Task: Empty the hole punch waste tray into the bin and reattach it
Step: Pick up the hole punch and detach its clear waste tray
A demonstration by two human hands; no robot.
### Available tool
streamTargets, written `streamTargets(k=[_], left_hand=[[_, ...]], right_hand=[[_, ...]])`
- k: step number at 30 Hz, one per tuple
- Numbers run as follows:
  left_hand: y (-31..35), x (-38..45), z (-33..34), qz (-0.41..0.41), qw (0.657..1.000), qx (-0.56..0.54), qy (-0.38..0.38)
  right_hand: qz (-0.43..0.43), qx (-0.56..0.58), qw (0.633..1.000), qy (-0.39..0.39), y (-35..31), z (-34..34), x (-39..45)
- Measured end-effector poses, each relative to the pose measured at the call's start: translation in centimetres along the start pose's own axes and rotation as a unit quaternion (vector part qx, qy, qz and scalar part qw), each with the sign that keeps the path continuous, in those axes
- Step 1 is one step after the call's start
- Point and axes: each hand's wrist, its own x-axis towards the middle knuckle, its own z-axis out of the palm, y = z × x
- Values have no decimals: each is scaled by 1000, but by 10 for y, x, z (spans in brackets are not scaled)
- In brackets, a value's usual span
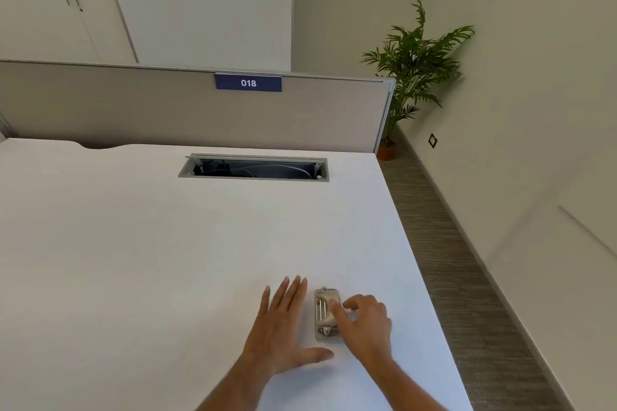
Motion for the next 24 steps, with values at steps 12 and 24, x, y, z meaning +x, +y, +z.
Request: streamTargets(k=[12, 24], left_hand=[[23, 25, 13, 33, 994, -106, -20], [28, 20, -28, 129, 969, -192, 90]], right_hand=[[114, 163, 976, -87, -14, -2, 10], [164, 440, 877, -102, -14, -32, -2]])
